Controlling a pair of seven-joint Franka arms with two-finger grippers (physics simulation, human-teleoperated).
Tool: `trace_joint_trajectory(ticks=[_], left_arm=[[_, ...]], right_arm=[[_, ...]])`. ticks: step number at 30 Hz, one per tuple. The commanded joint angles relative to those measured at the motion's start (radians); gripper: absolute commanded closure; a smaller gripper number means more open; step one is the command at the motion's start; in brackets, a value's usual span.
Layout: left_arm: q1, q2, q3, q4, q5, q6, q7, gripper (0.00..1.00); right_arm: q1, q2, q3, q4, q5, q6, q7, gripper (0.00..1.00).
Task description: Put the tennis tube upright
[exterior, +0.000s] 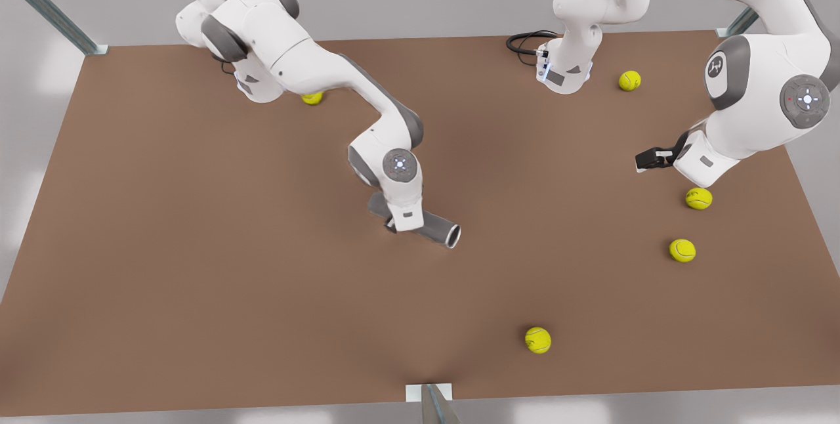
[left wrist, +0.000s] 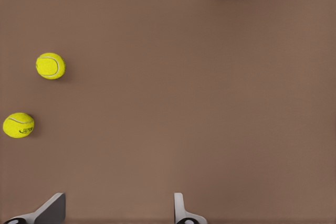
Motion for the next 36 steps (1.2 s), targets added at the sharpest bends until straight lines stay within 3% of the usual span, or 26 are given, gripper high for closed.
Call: trace_joint_trajectory(ticks=[1, 5, 11, 14, 15, 21, 22, 23, 24, 25, 27, 29, 30, 33, 36], left_arm=[[0.001, 0.001, 0.000, 0.000, 0.001, -0.001, -0.001, 0.00], [0.001, 0.010, 0.000, 0.000, 0.001, -0.001, -0.001, 0.00], [0.001, 0.015, 0.000, 0.000, 0.001, 0.001, -0.001, 0.00], [0.001, 0.015, 0.000, 0.000, 0.001, 0.001, -0.001, 0.00], [0.001, 0.015, 0.000, 0.000, 0.001, 0.001, -0.001, 0.00], [0.001, 0.021, 0.000, 0.000, -0.004, -0.004, -0.003, 0.00], [0.020, 0.061, 0.026, 0.000, -0.100, -0.059, 0.022, 0.00], [0.032, 0.108, 0.146, 0.000, -0.268, -0.102, 0.129, 0.00], [0.040, 0.145, 0.187, 0.000, -0.305, -0.120, 0.233, 0.00], [0.057, 0.174, 0.212, -0.041, -0.314, -0.103, 0.404, 0.00], [0.060, 0.150, 0.262, -0.281, -0.464, 0.103, 0.561, 0.00], [0.054, 0.105, 0.267, -0.574, -0.674, 0.396, 0.739, 0.00], [0.041, 0.105, 0.265, -0.667, -0.789, 0.490, 0.808, 0.00], [-0.038, 0.162, 0.256, -0.730, -1.016, 0.542, 0.867, 0.00], [-0.037, 0.164, 0.134, -0.803, -1.113, 0.595, 1.008, 0.00]], right_arm=[[0.069, 0.057, 0.000, 0.086, -0.013, 0.002, -0.102, 0.34], [0.141, 0.081, 0.008, 0.084, -0.119, 0.060, -0.462, 0.33], [0.187, 0.091, 0.001, 0.040, -0.117, 0.063, -0.452, 0.28], [0.198, 0.104, 0.000, 0.040, -0.111, 0.063, -0.446, 0.17], [0.201, 0.106, 0.000, 0.040, -0.111, 0.065, -0.439, 0.00], [0.206, 0.103, 0.000, 0.040, -0.091, 0.071, -0.438, 0.00], [0.204, 0.095, 0.000, 0.040, -0.059, 0.068, -0.439, 0.00], [0.186, 0.045, 0.000, 0.041, 0.030, 0.002, -0.410, 0.00], [0.151, -0.035, -0.002, 0.052, 0.126, -0.131, -0.322, 0.00], [0.046, -0.205, -0.011, 0.055, 0.234, -0.352, -0.076, 0.00], [-0.231, -0.403, -0.011, 0.054, 0.265, -0.639, 0.082, 0.00], [-0.379, -0.442, -0.041, 0.107, 0.166, -0.815, 0.088, 0.00], [-0.417, -0.442, -0.040, 0.146, 0.092, -0.849, 0.162, 0.00], [-0.601, -0.437, -0.037, 0.149, 0.058, -0.852, 0.323, 0.00], [-0.733, -0.442, -0.032, 0.152, 0.032, -0.825, 0.312, 0.00]])
